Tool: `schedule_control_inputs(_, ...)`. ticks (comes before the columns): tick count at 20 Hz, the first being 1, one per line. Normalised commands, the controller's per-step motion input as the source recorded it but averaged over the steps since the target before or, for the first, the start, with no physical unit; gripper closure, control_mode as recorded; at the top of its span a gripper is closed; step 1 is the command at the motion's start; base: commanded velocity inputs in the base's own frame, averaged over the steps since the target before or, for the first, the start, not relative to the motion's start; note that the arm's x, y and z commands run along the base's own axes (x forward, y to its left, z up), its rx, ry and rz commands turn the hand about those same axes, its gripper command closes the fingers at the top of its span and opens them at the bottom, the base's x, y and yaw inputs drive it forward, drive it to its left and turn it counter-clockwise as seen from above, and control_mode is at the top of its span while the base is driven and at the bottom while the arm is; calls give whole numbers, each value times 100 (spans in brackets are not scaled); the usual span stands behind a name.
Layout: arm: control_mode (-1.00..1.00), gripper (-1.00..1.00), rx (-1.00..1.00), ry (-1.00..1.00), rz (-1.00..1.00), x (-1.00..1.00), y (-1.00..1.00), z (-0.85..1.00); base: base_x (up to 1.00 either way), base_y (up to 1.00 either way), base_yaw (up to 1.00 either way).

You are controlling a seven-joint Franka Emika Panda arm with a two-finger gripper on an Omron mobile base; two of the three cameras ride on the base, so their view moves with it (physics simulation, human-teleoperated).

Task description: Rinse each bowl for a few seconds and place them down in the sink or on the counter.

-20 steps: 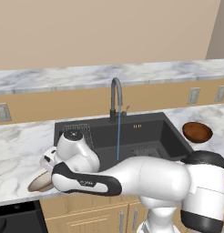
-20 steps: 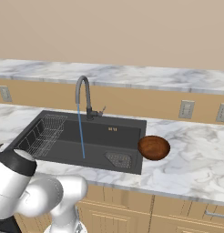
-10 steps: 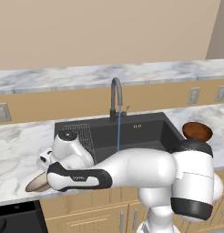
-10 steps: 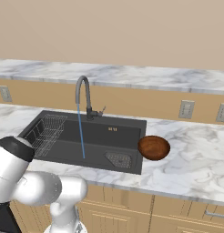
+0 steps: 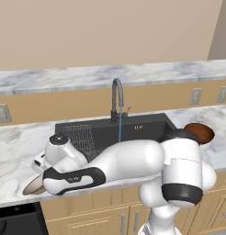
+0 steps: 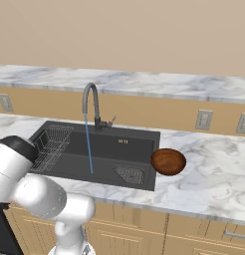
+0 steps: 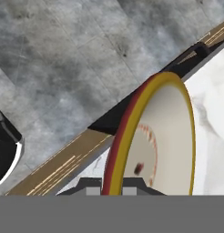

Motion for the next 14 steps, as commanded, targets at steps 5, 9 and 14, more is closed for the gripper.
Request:
schedule_control_inputs(5,-100,100,-2,-2,0,17,12,-11,0,0,0)
schedule_control_inputs(9,-100,100,0,-4,0,14,10,-12,0,0,0)
schedule_control_inputs(14,-100,100,1,-5,0,14,10,-14,0,0,0)
